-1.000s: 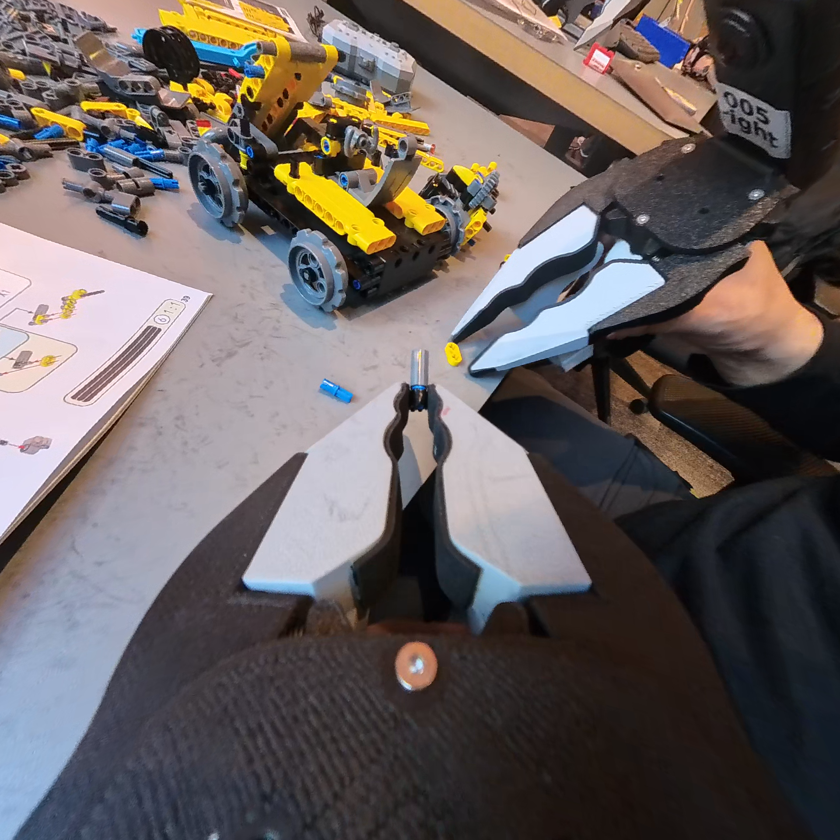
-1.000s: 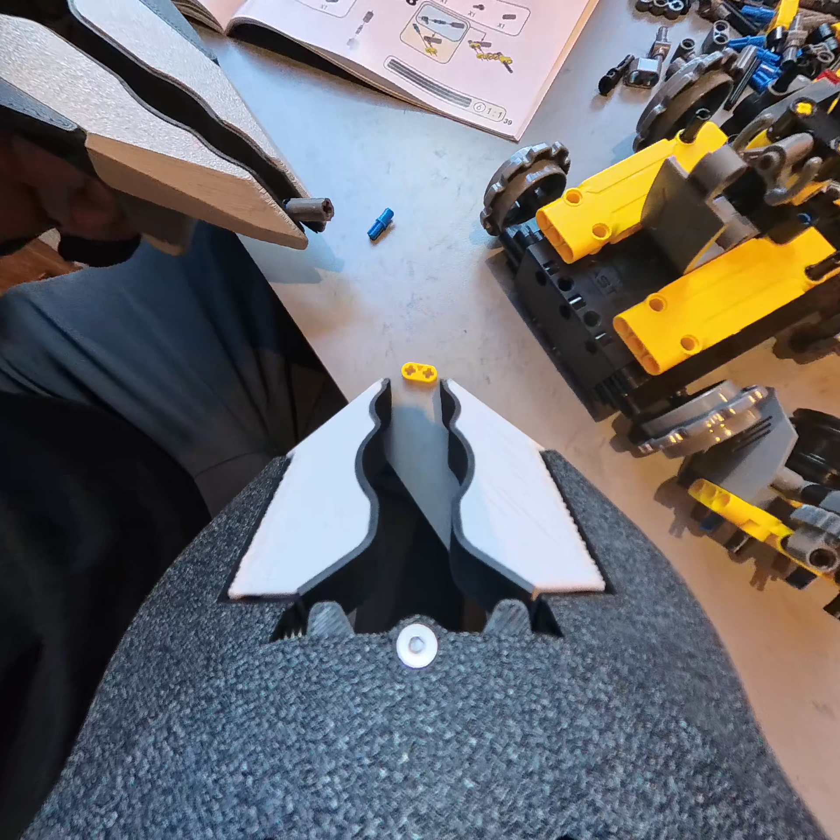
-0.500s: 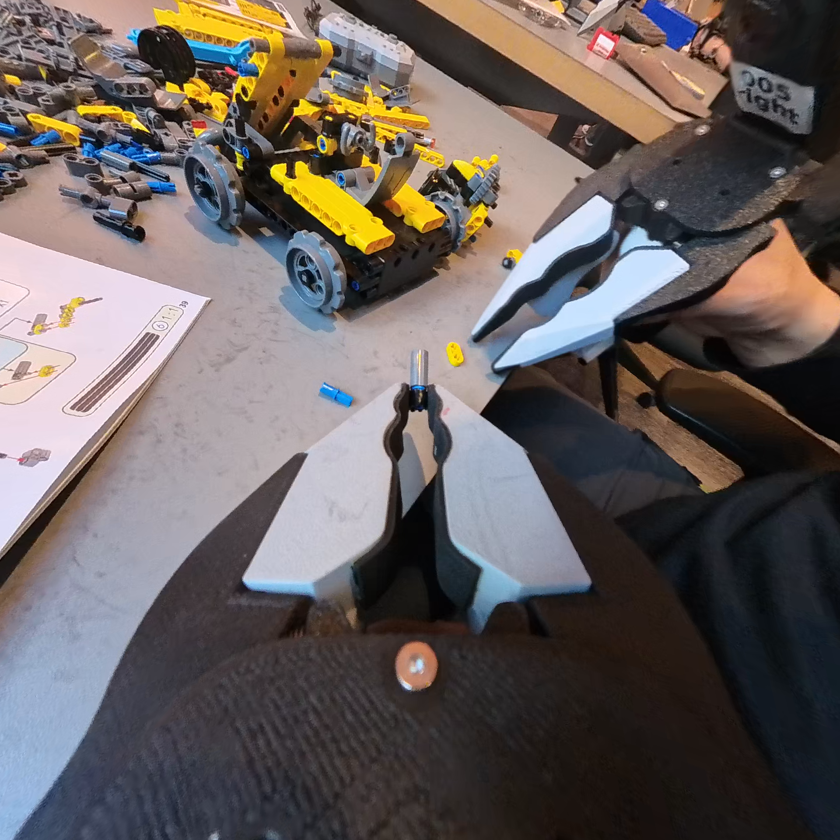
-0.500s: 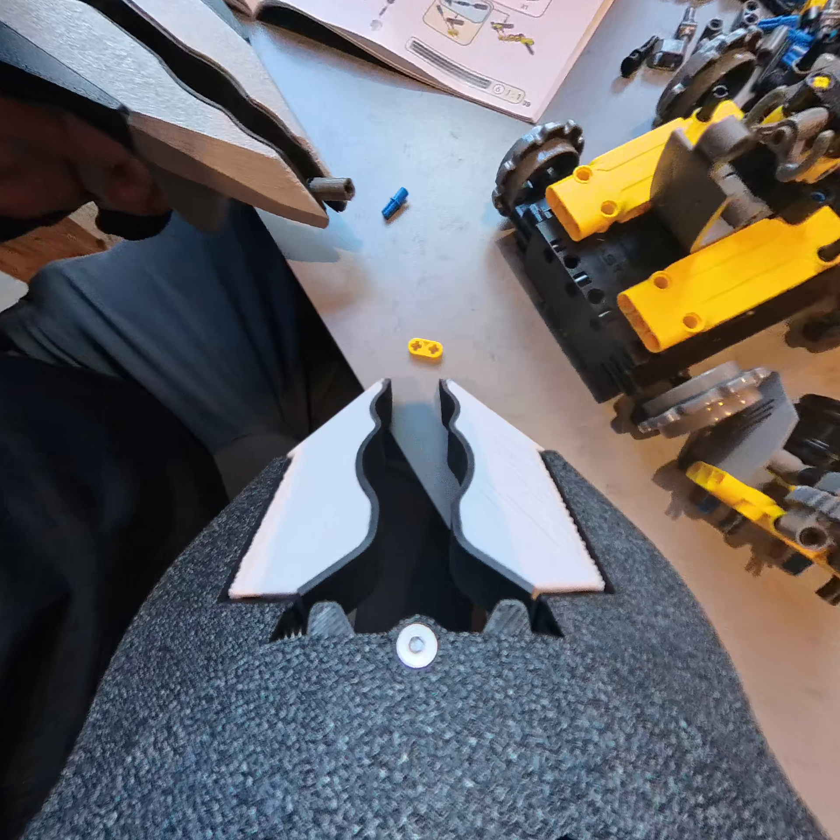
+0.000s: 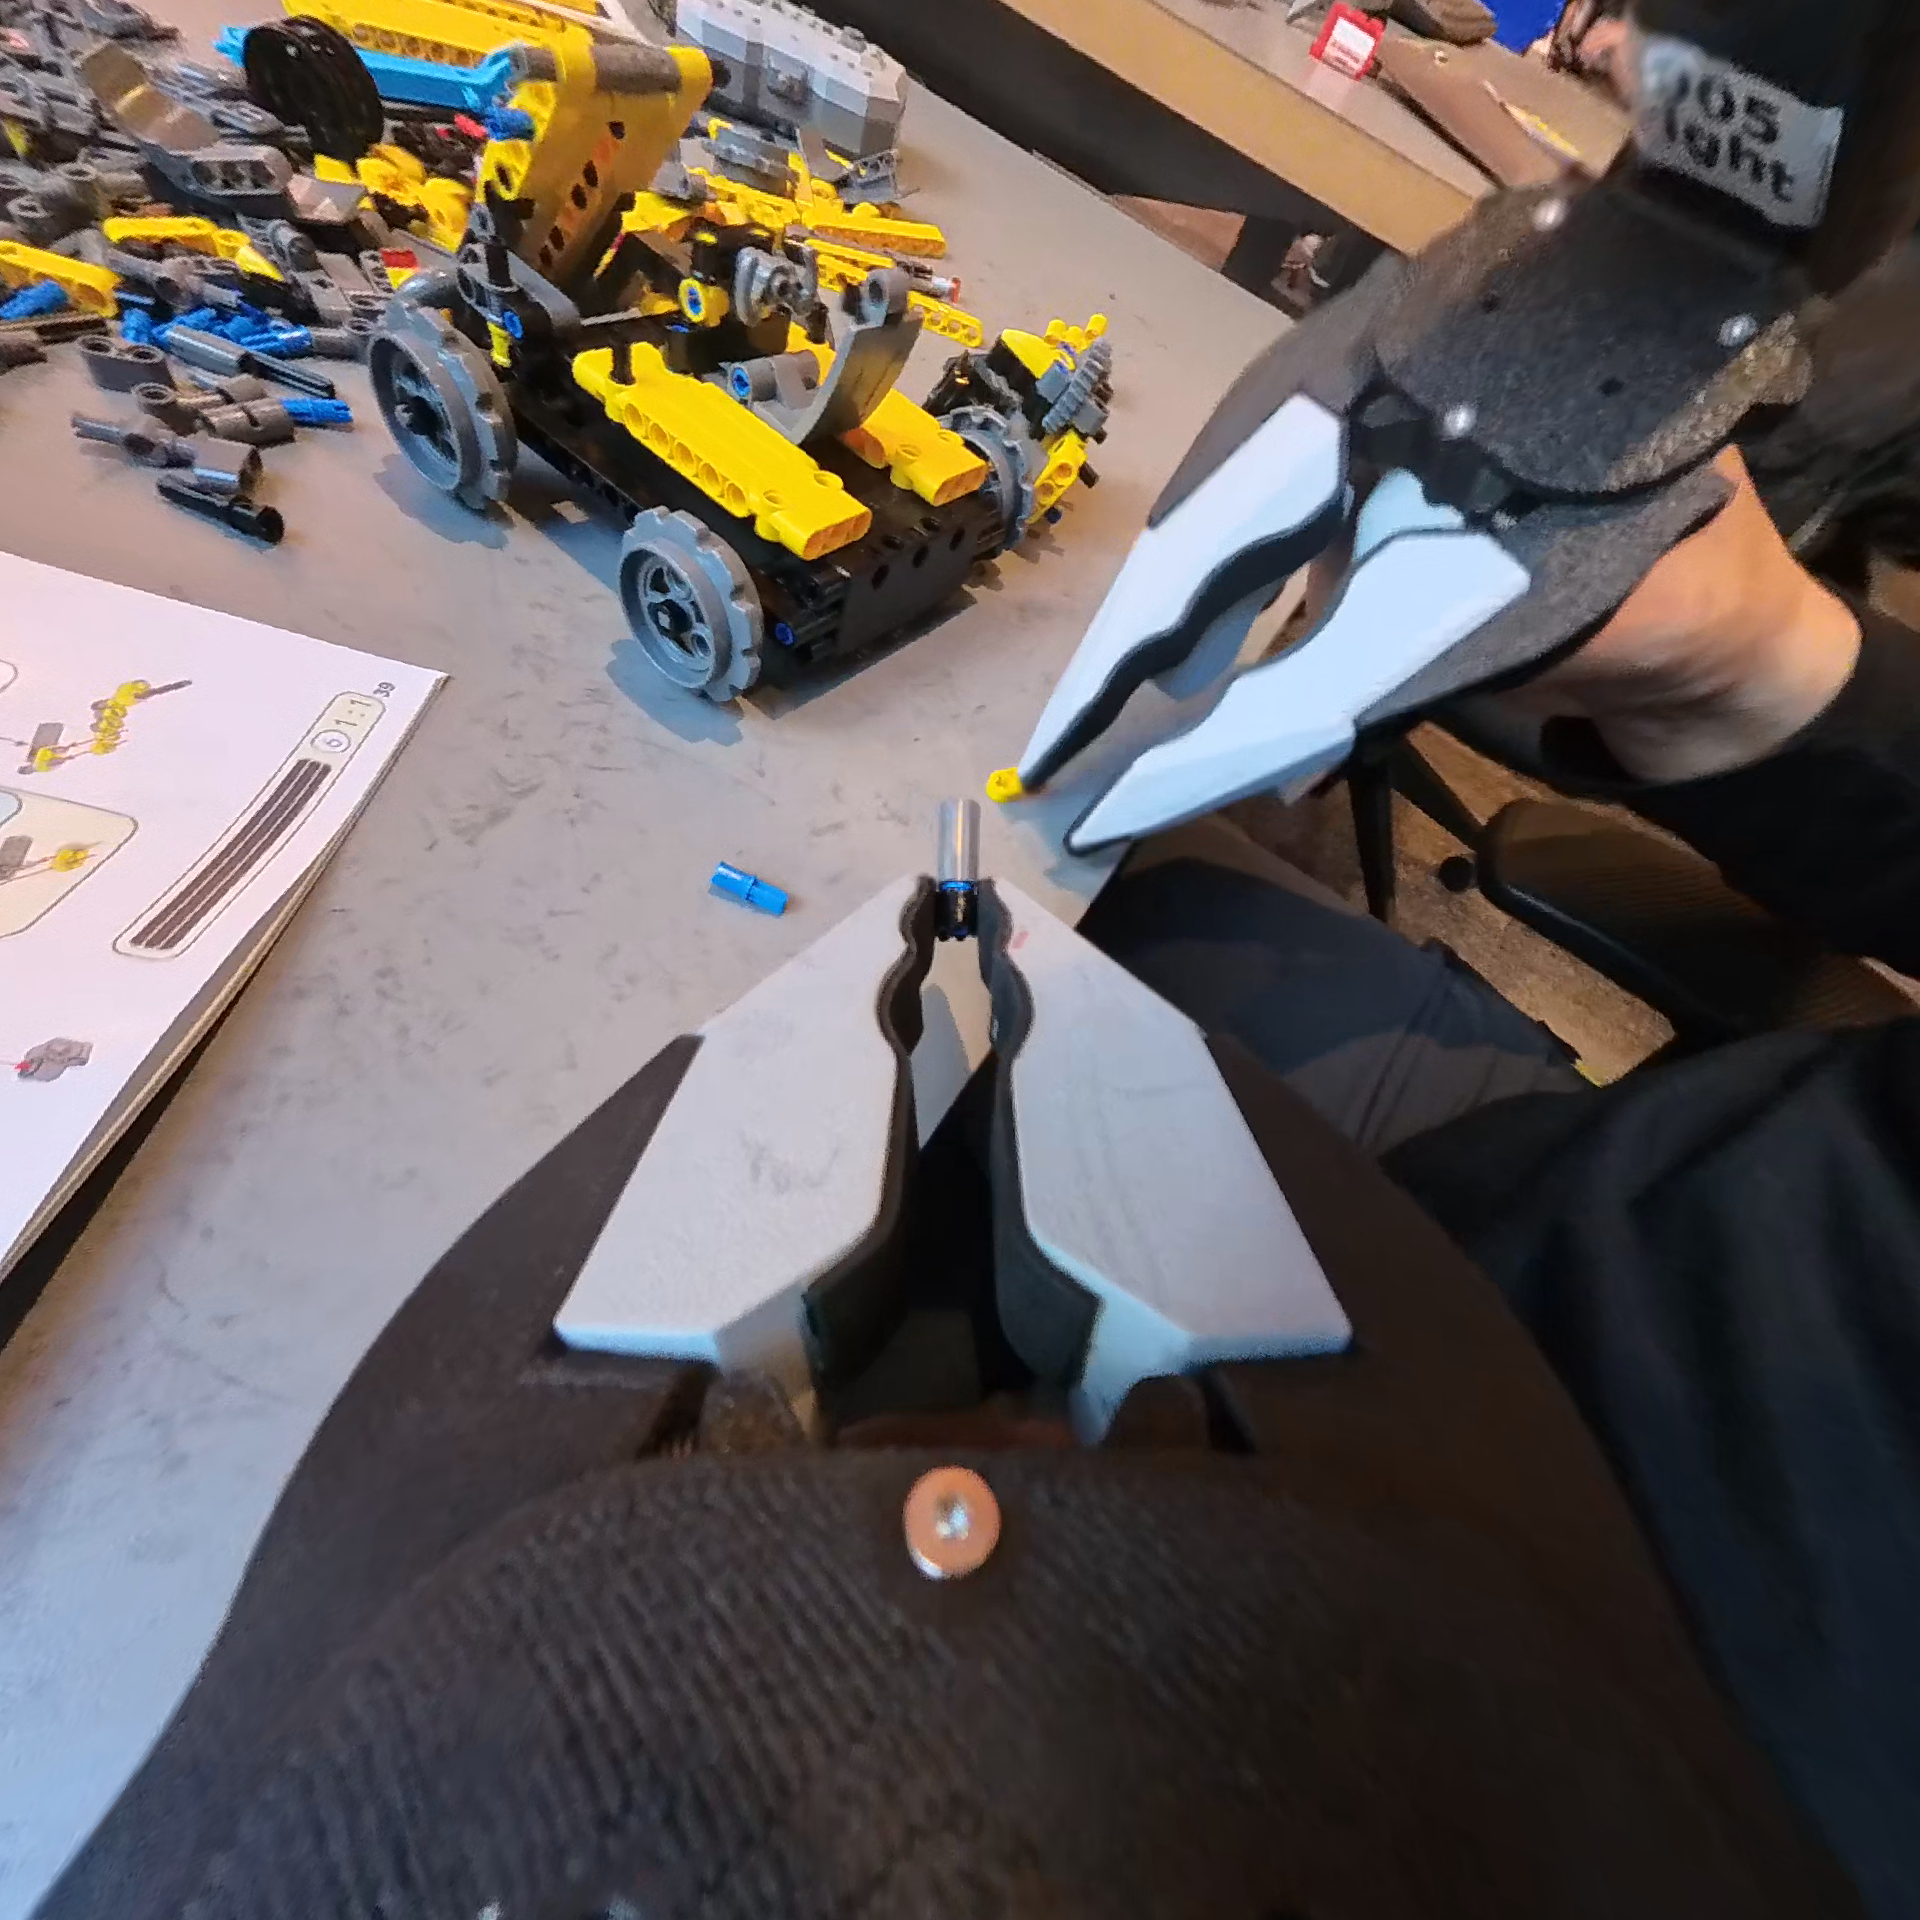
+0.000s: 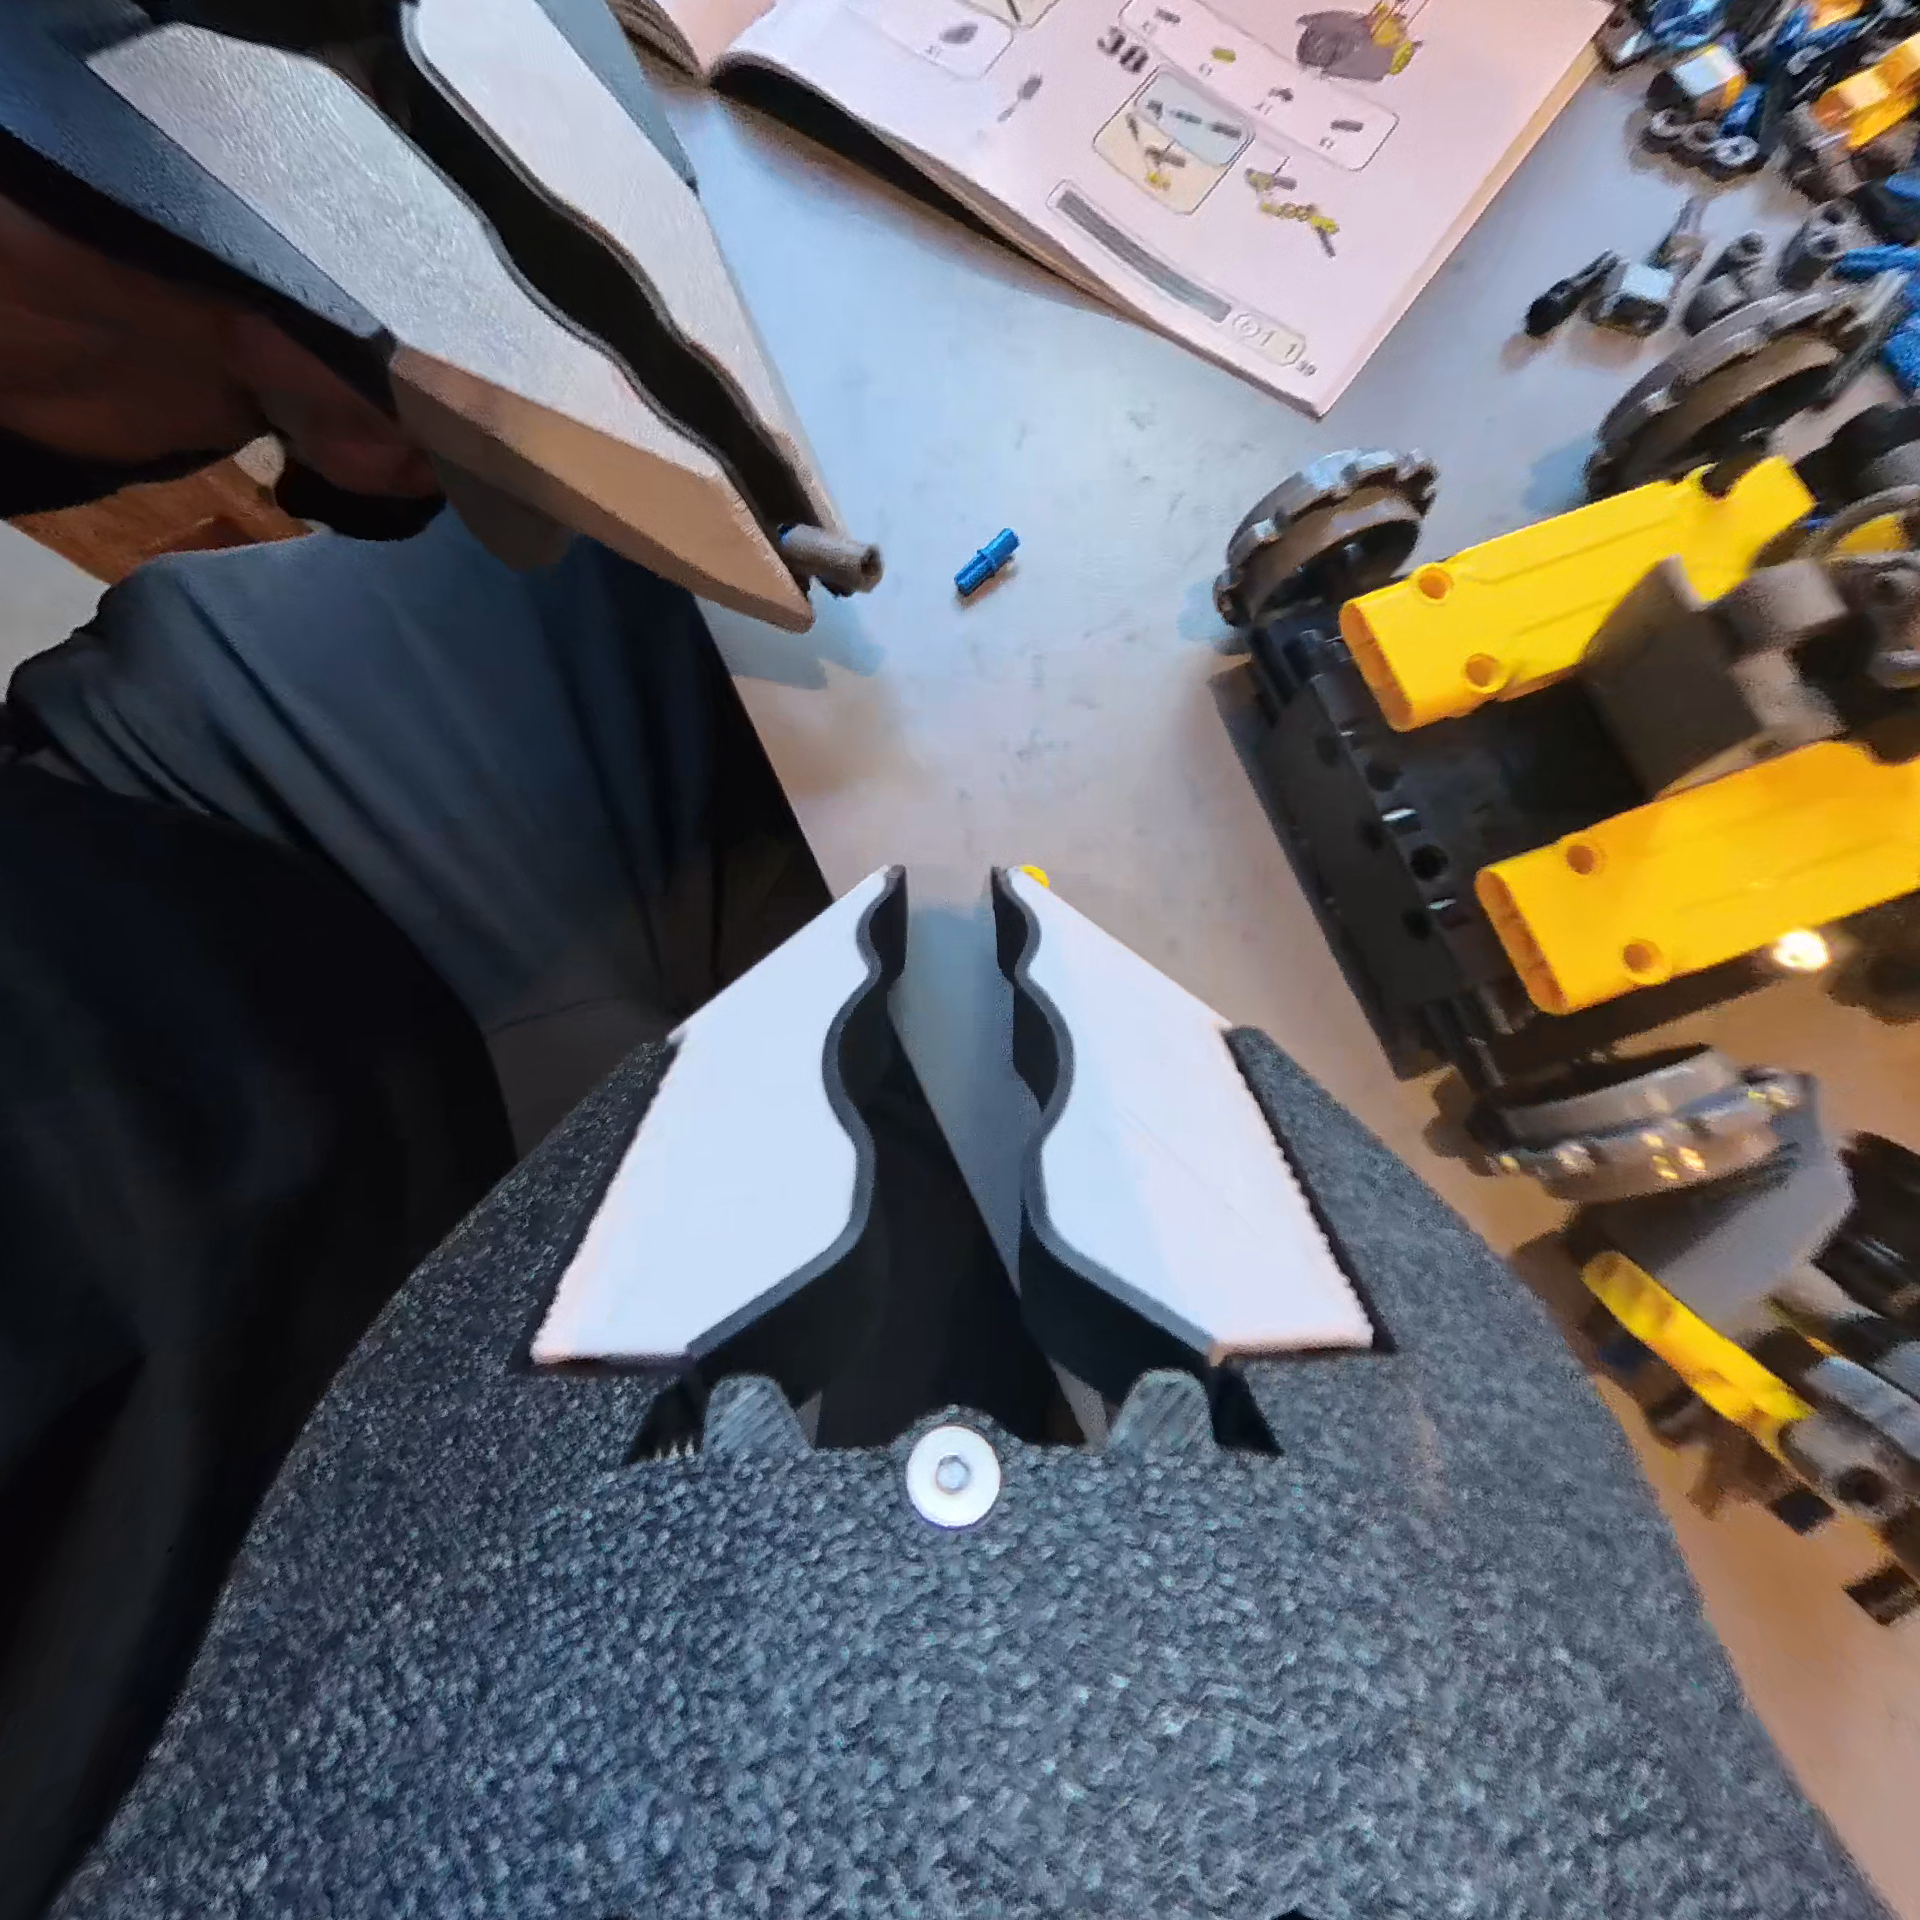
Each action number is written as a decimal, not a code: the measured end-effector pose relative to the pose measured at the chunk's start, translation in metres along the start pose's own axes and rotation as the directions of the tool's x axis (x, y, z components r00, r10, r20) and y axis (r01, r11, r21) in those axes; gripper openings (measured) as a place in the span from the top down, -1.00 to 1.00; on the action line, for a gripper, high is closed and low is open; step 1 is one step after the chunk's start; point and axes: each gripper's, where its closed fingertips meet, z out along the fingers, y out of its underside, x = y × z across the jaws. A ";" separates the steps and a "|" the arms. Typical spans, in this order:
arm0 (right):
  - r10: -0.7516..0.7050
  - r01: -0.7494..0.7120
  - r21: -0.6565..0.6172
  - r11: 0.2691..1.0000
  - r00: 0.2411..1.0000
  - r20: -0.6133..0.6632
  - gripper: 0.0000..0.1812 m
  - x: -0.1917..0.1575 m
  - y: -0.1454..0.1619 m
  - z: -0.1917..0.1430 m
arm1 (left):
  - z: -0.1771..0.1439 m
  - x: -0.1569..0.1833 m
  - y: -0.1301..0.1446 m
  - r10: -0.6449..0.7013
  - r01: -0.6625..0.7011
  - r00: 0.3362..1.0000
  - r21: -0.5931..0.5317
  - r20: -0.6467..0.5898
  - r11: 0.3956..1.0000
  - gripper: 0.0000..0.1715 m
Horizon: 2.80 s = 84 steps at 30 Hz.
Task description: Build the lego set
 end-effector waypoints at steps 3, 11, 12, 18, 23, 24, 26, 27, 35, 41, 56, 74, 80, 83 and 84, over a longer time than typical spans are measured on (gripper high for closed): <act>-0.035 0.035 0.028 0.999 0.999 0.003 0.80 0.005 -0.008 -0.016 | 0.003 0.010 0.000 0.100 -0.104 0.994 -0.064 -0.053 0.993 0.93; -0.286 0.282 0.048 0.958 0.950 0.128 0.80 -0.022 -0.027 -0.030 | 0.027 0.030 -0.001 0.573 -0.626 0.779 -0.273 -0.254 0.730 0.93; -0.298 0.297 0.030 0.954 0.946 0.127 0.82 -0.022 -0.024 -0.029 | 0.029 0.033 -0.003 0.594 -0.651 0.758 -0.270 -0.269 0.709 0.93; -0.304 0.305 0.003 0.952 0.947 0.105 0.92 -0.018 -0.014 -0.024 | 0.031 0.041 -0.003 0.626 -0.698 0.715 -0.260 -0.312 0.667 0.93; -0.215 0.212 0.037 0.977 0.967 0.134 0.93 -0.017 -0.006 -0.020 | 0.035 0.038 0.005 0.576 -0.639 0.768 -0.269 -0.280 0.721 0.88; -0.163 0.155 0.057 0.986 0.974 0.158 0.93 -0.015 -0.007 -0.022 | 0.034 0.035 0.006 0.564 -0.624 0.781 -0.278 -0.271 0.731 0.81; -0.037 0.012 0.104 0.994 0.970 0.239 0.93 -0.012 -0.011 -0.027 | 0.032 0.027 0.007 0.537 -0.593 0.804 -0.289 -0.254 0.751 0.72; 0.025 -0.063 0.128 0.990 0.959 0.283 0.93 -0.010 -0.015 -0.031 | 0.030 0.025 0.006 0.517 -0.574 0.818 -0.284 -0.254 0.768 0.72; 0.092 -0.146 0.131 0.980 0.932 0.351 0.92 -0.009 -0.016 -0.037 | 0.026 0.035 -0.016 0.333 -0.412 0.874 -0.179 -0.354 0.893 0.78; -0.002 -0.022 0.076 0.997 0.952 0.307 0.93 -0.018 -0.005 -0.026 | 0.033 0.042 -0.001 0.367 -0.489 0.816 -0.194 -0.447 0.850 0.93; -0.091 0.092 0.009 0.996 0.960 0.266 0.94 -0.021 0.003 -0.019 | 0.035 0.043 0.008 0.376 -0.507 0.813 -0.225 -0.444 0.832 0.93; -0.124 0.124 0.015 0.992 0.960 0.251 0.96 -0.016 0.012 -0.003 | 0.043 0.035 0.020 0.353 -0.519 0.812 -0.299 -0.465 0.801 0.94; -0.073 0.061 0.056 0.997 0.961 0.268 0.94 -0.015 0.006 -0.013 | 0.042 0.037 0.006 0.295 -0.442 0.840 -0.259 -0.456 0.859 0.84; 0.004 -0.041 0.121 0.992 0.956 0.292 0.93 -0.012 -0.001 -0.027 | 0.036 0.029 -0.006 0.344 -0.451 0.853 -0.224 -0.392 0.864 0.73; 0.041 -0.091 0.142 0.986 0.946 0.321 0.94 -0.012 -0.003 -0.031 | 0.034 0.030 -0.009 0.348 -0.451 0.852 -0.210 -0.391 0.867 0.75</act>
